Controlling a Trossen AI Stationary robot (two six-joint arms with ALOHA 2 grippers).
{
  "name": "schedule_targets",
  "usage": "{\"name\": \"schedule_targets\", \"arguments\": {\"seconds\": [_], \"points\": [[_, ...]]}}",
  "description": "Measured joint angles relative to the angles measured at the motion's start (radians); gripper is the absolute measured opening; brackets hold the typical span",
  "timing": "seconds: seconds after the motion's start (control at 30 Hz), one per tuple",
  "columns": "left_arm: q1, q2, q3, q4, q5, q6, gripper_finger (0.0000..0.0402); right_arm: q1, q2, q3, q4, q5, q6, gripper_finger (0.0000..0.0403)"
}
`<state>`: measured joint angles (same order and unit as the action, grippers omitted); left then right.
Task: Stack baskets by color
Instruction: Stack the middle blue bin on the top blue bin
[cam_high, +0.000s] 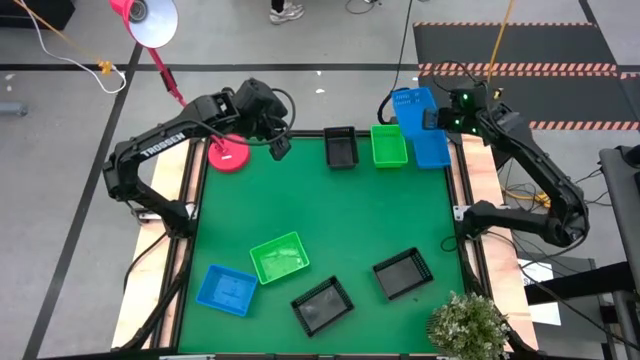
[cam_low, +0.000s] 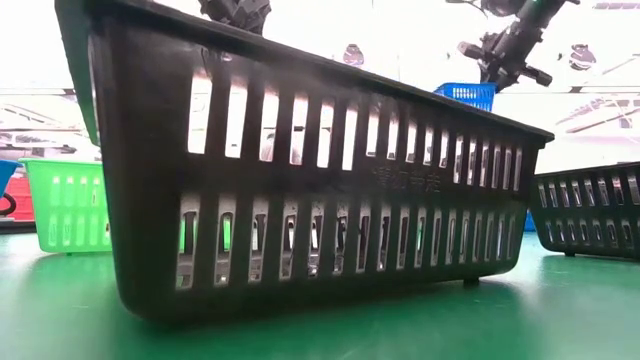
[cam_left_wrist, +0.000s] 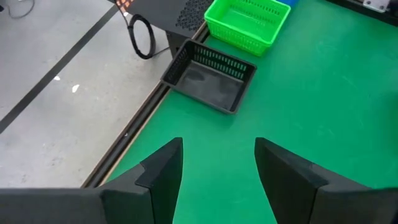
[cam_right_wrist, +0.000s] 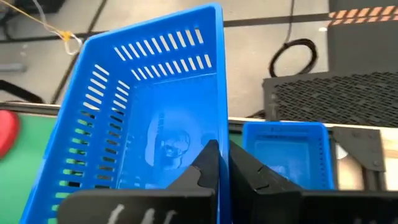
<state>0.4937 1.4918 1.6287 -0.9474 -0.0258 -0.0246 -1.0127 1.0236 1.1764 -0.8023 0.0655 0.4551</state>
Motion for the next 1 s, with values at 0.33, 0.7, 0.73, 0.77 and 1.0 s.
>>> {"name": "schedule_targets", "arguments": {"seconds": [0.33, 0.7, 0.73, 0.77, 1.0], "points": [[-0.006, 0.000, 0.000, 0.014, 0.001, 0.034, 0.0200, 0.199, -0.014, 0.127, -0.366, 0.397, 0.161, 0.0002], [-0.006, 0.000, 0.000, 0.033, 0.002, 0.093, 0.0200, 0.106, 0.064, -0.025, -0.270, 0.376, 0.100, 0.0001], [-0.006, 0.000, 0.000, 0.032, 0.002, 0.090, 0.0200, 0.096, 0.068, -0.043, -0.245, 0.374, 0.085, 0.0001], [-0.006, 0.000, 0.000, 0.031, 0.002, 0.083, 0.0200, 0.089, 0.068, -0.058, -0.228, 0.383, 0.078, 0.0001], [-0.020, 0.000, -0.001, 0.002, 0.007, 0.074, 0.0200, 0.084, 0.065, -0.083, -0.222, 0.439, 0.072, 0.0002]]}}
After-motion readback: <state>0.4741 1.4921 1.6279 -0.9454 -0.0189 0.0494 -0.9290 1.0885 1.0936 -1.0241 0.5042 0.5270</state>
